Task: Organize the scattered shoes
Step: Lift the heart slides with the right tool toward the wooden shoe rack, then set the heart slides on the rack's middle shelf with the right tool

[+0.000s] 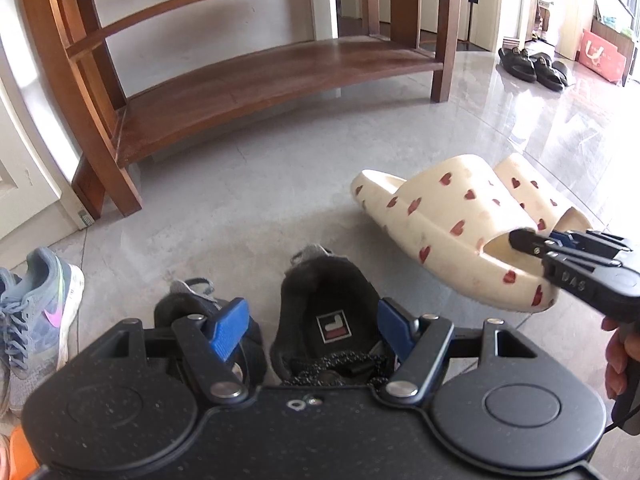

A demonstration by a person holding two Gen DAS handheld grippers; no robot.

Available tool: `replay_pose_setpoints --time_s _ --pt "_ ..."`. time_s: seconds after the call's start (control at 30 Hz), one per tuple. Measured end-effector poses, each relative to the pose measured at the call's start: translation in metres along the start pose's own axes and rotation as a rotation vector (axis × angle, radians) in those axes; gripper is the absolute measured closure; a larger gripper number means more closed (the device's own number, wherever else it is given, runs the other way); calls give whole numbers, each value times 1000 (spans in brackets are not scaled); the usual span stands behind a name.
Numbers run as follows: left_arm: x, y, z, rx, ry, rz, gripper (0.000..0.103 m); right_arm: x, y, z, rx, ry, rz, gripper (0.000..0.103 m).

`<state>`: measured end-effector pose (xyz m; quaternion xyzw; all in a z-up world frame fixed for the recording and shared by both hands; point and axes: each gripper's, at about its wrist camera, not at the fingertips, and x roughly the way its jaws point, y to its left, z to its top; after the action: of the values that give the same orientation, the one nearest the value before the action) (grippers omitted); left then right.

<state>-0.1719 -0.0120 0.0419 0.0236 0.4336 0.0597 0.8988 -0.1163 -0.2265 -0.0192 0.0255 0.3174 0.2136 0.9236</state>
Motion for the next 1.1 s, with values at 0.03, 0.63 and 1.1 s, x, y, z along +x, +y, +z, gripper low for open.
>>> replay_pose_setpoints --time_s 0.03,0.63,1.1 --pt "0 1 1 -4 -2 1 32 -3 -1 3 11 -9 1 81" --pt "-16 13 14 -51 -65 15 32 -19 20 144 -1 -353 40 81" --pt "-21 45 7 -134 -58 80 32 61 51 264 -89 -443 6 80"
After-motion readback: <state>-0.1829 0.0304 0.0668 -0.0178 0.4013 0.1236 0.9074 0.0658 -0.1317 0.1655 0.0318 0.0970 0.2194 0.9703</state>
